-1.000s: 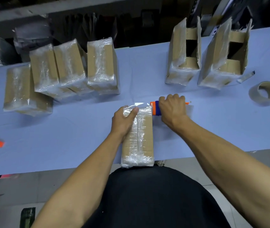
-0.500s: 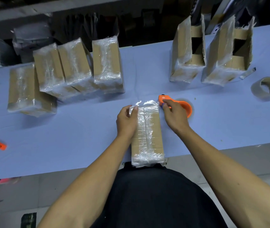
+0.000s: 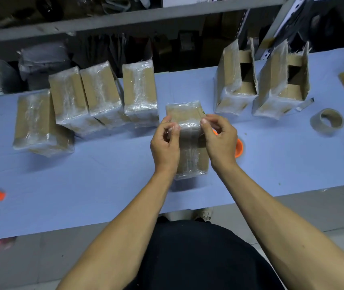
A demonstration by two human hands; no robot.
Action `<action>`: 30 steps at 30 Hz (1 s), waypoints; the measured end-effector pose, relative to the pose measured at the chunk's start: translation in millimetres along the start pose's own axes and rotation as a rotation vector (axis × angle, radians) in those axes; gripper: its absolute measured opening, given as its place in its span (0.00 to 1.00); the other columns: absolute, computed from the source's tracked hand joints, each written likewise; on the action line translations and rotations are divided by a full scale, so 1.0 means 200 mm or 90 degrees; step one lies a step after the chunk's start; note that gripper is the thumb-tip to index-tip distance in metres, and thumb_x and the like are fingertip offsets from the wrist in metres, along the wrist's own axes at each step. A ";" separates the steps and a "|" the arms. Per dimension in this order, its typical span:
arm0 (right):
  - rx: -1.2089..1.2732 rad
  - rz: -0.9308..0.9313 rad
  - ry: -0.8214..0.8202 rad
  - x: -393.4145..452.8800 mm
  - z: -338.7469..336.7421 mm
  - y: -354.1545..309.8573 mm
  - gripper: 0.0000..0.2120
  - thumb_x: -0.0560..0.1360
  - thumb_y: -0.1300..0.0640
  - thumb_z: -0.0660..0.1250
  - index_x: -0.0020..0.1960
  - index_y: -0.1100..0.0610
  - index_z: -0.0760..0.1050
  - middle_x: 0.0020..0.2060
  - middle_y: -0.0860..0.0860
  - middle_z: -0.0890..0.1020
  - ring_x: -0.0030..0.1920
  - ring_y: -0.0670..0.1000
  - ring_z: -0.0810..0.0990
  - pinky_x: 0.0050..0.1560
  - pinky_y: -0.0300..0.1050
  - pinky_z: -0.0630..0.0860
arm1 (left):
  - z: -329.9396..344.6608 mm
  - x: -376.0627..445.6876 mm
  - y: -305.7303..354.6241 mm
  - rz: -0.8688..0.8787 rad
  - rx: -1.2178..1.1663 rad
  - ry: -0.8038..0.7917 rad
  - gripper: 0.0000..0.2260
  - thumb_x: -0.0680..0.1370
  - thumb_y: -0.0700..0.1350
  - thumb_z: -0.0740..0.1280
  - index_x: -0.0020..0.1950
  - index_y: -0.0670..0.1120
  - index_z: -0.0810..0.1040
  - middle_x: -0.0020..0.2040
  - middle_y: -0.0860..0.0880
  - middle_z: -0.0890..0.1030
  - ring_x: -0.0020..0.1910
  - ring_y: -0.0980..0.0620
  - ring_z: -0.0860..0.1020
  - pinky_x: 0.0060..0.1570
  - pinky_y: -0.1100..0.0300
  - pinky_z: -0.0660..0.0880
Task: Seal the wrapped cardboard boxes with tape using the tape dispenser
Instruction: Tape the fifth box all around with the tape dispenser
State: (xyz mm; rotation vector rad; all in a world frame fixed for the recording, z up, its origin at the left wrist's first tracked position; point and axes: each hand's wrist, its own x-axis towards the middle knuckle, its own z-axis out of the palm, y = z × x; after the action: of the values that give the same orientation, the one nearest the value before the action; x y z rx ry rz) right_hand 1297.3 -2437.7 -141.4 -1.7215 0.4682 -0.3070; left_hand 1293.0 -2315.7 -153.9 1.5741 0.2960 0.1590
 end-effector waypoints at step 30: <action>-0.122 0.049 0.023 0.02 0.15 -0.08 0.09 0.73 0.60 0.69 0.53 0.55 0.81 0.54 0.48 0.73 0.52 0.47 0.78 0.55 0.34 0.69 | 0.12 0.08 0.08 -0.173 -0.040 0.057 0.09 0.77 0.39 0.66 0.46 0.52 0.81 0.74 0.52 0.74 0.51 0.75 0.74 0.44 0.80 0.67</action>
State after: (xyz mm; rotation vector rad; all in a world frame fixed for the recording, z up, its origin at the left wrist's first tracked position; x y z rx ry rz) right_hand 1316.3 -2409.8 -132.5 -1.8806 0.6051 -0.2450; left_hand 1317.2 -2334.4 -139.3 1.4509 0.5654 0.0266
